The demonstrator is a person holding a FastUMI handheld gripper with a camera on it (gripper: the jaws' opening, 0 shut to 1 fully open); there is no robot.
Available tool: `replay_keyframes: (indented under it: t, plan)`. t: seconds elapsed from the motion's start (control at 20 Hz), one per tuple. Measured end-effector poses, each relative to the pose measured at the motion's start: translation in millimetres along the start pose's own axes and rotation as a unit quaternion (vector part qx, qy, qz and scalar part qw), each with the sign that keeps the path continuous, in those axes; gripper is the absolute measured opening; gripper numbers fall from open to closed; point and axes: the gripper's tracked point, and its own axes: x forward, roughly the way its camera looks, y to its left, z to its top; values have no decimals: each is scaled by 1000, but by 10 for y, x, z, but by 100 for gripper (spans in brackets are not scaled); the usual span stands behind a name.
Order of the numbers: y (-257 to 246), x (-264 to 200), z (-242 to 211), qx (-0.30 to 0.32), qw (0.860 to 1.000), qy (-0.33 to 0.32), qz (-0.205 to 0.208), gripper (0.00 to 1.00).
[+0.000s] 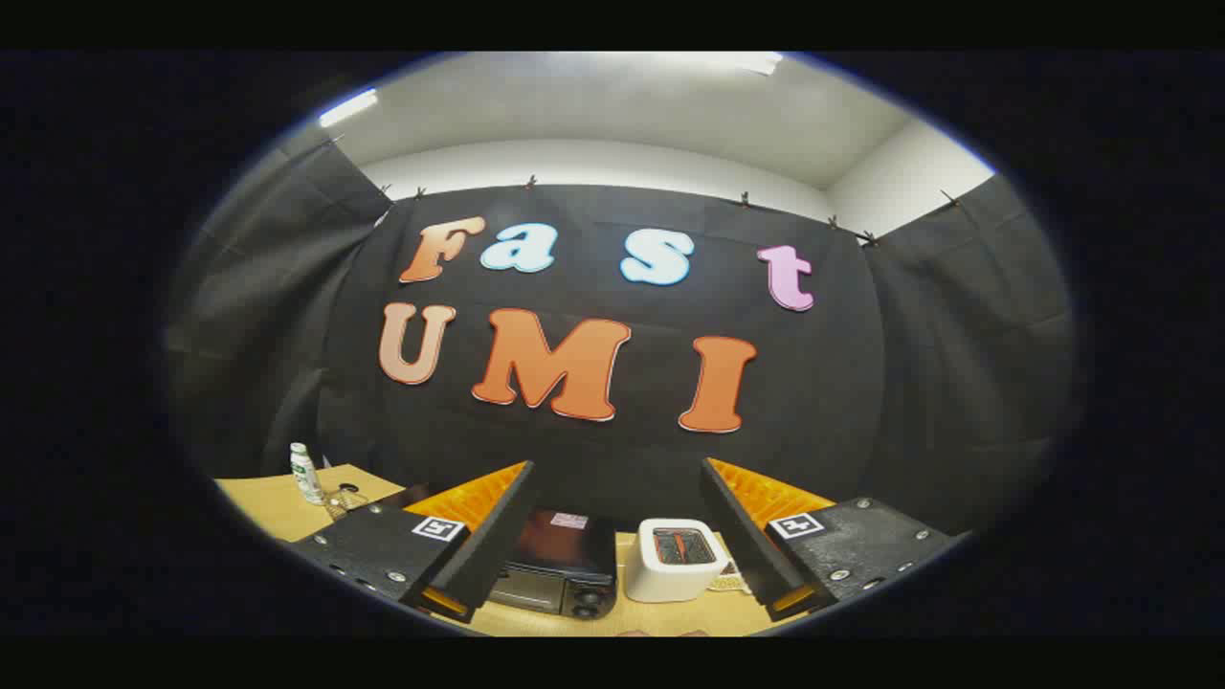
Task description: Open the toaster oven, put the food inside, and close the toaster oven door.
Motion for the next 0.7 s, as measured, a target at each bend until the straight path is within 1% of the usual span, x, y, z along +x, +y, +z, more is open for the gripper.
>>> replay_keyframes:
  t: [0.25,0.45,0.7]
  plan:
    - [160,17,190,4,1000,-4,12,99]
    - [146,35,358,18,1000,-9,15,99]
    - [24,43,387,26,1000,-8,9,99]
